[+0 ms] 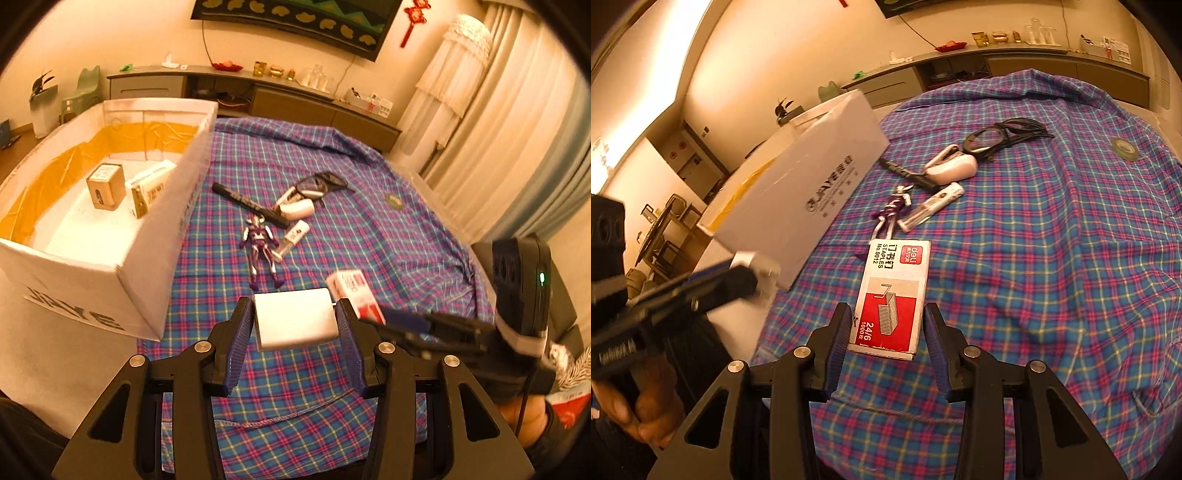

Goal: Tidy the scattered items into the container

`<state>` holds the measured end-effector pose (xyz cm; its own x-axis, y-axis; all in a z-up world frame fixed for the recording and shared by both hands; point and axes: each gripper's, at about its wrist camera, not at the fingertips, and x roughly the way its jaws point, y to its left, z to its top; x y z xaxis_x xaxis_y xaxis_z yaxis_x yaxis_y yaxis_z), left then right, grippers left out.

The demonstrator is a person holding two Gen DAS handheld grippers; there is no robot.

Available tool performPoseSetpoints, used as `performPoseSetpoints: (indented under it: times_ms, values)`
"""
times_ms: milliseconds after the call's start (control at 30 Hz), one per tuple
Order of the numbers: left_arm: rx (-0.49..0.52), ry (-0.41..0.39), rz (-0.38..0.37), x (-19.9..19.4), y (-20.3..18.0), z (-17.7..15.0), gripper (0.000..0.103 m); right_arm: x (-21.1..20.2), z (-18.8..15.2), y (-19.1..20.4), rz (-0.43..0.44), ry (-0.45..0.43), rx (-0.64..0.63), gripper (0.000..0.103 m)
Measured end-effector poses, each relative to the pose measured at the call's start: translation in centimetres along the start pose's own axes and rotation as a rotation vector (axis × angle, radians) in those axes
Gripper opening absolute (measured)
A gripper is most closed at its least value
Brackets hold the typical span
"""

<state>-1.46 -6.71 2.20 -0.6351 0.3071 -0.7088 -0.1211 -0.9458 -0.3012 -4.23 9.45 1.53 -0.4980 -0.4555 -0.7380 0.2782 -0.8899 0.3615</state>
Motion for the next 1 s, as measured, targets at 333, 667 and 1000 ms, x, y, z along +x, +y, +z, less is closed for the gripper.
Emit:
performPoseSetpoints:
  times_ms: [333,667,1000]
  values:
    - [-0.011,-0.041,-0.008,-1.8,1.1,2.1,0.048,-0.9,0.5,3.1,0.030,-0.018,-0.053,0.042]
    - [-0.025,-0.092,-0.034,-3.8,2.6,3.9,0.048,-1.6,2.4,6.5,0.034,-0.034,-0.115,0.042]
    - [-0.011,-0.145,-0.023,-5.6,4.2,6.1,0.048,-1.5,4.9,9.4,0.030,-0.055,-0.171,0.042]
